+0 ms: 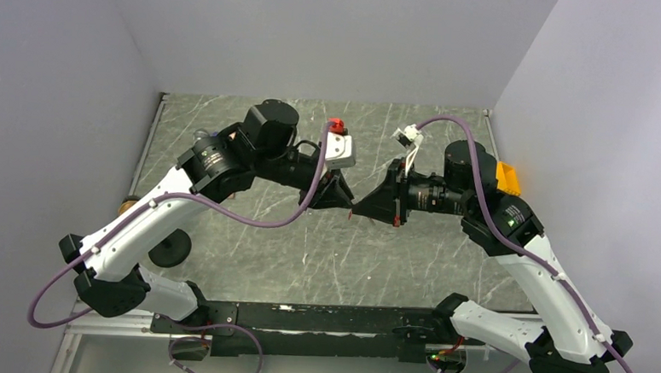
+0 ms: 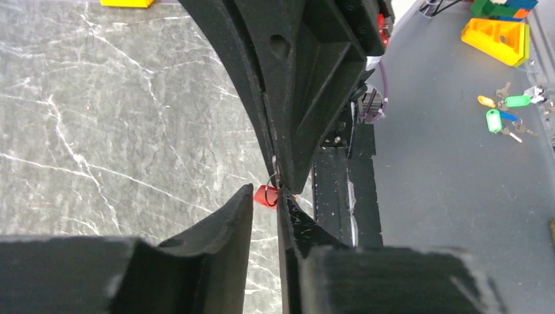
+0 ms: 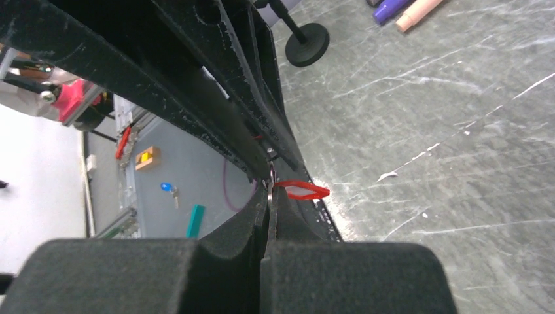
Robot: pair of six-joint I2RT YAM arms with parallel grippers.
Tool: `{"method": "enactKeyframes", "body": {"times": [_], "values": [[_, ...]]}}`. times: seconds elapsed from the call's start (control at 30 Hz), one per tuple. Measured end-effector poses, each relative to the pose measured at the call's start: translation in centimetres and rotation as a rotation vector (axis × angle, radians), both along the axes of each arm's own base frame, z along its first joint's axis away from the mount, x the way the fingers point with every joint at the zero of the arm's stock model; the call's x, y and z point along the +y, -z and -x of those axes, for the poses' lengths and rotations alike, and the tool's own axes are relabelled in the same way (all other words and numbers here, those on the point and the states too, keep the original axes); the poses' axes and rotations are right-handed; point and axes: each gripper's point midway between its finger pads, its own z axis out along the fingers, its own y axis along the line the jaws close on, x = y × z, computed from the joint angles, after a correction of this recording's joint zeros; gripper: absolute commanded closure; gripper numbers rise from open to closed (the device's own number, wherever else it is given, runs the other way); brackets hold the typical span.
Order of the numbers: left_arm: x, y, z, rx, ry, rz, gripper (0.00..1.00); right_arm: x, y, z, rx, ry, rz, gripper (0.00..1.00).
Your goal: Remove the keys from the keyring
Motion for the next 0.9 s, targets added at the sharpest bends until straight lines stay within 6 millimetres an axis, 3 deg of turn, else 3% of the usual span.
{"method": "enactKeyframes", "body": {"times": [0.07, 0.17, 0.33, 0.47, 0.7, 0.8, 0.9], "values": [[0.0, 0.0, -0.3, -0.02, -0.008, -0.002, 0.47, 0.0, 0.0, 0.0, 0.0, -0.002, -0.002, 1.0], [0.0, 0.1, -1.0, -0.043, -0.04, -0.01, 0.33, 0.0, 0.1, 0.4, 0.006, -0.008, -0.004, 1.0], [0.5, -0.5, -2.5, -0.053, -0.117, 0.003, 0.18, 0.0, -0.6, 0.1, 0.008, 0.028, -0.044, 1.0], [1.9, -2.7, -4.0, -0.019, -0.201, 0.078, 0.21, 0.3, -2.2, -1.1, -0.015, 0.09, -0.103, 1.0], [5.2, -9.1, -7.3, 0.119, -0.345, 0.326, 0.23, -0.7, -5.2, -3.6, -0.036, 0.281, -0.225, 1.0], [5.1, -10.3, -7.8, 0.217, -0.335, 0.372, 0.24, -0.9, -6.5, -3.6, -0.039, 0.304, -0.286, 1.0], [4.6, -10.0, -8.4, 0.279, -0.335, 0.37, 0.23, -0.3, -6.8, -3.4, -0.028, 0.276, -0.332, 1.0]]}}
